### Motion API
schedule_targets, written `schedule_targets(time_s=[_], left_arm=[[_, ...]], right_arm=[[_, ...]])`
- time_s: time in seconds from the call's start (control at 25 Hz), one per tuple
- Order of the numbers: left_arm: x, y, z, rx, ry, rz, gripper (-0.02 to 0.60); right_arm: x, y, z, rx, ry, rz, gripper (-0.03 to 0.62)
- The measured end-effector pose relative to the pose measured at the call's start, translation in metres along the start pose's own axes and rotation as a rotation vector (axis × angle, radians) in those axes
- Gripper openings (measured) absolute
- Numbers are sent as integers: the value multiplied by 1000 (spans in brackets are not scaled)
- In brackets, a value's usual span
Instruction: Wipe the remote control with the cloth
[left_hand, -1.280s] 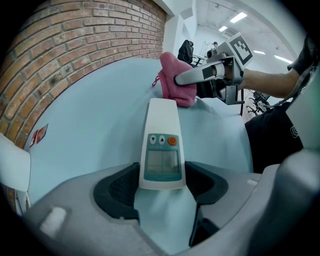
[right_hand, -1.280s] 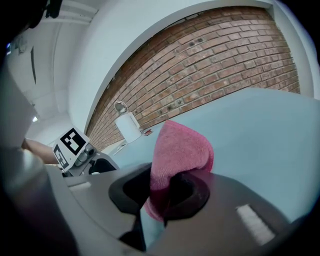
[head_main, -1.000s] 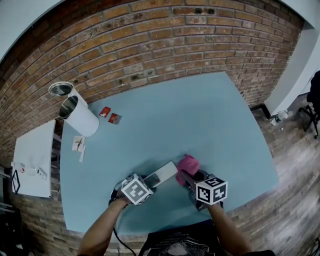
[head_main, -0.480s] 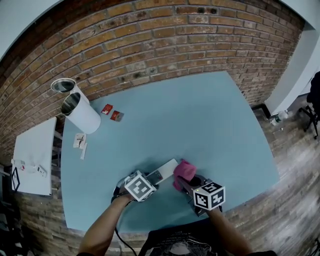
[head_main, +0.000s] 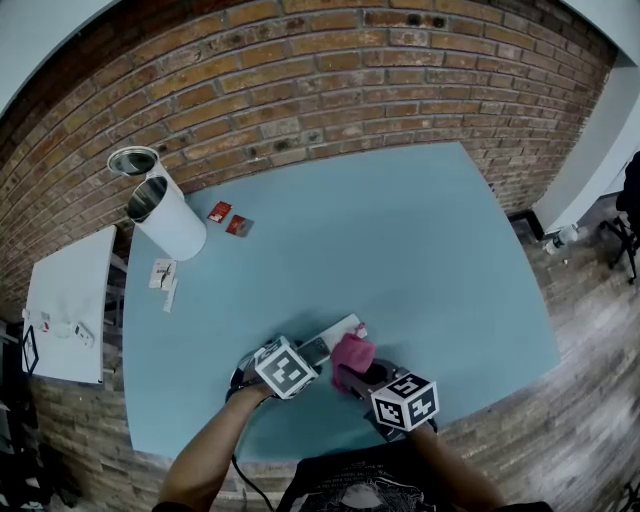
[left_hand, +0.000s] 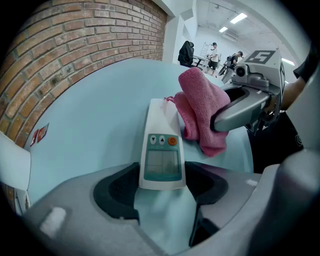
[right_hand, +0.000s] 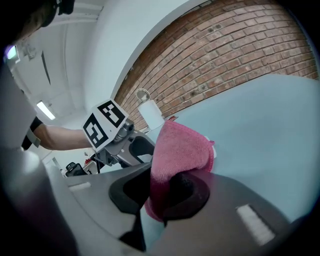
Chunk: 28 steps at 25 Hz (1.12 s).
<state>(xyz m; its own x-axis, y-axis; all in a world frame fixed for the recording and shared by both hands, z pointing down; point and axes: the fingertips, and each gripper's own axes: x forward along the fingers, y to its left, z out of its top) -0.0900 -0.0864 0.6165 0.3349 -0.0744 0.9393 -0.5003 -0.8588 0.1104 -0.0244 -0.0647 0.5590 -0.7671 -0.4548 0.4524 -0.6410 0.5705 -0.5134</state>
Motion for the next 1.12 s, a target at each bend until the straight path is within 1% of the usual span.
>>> schedule_targets(time_s=[0.36, 0.52, 0.6, 0.68, 0.92, 1.12], left_arm=[[1, 0, 0, 1, -3, 0, 288], [0, -2, 0, 1, -1, 0, 288], [0, -3, 1, 2, -1, 1, 288], [0, -3, 2, 1, 0, 2, 288], [1, -3, 3, 2, 14, 1, 288], [-1, -4, 1, 1, 22, 4, 290]], right_arm=[[13, 24, -9, -26, 47, 70, 64], [14, 29, -10, -38, 62, 86, 64], [12, 27, 1, -45, 57, 90, 64], [10, 25, 20, -67, 50, 92, 64], [27, 24, 79, -226, 40, 116, 64], [58, 22, 101, -330, 85, 153, 64]])
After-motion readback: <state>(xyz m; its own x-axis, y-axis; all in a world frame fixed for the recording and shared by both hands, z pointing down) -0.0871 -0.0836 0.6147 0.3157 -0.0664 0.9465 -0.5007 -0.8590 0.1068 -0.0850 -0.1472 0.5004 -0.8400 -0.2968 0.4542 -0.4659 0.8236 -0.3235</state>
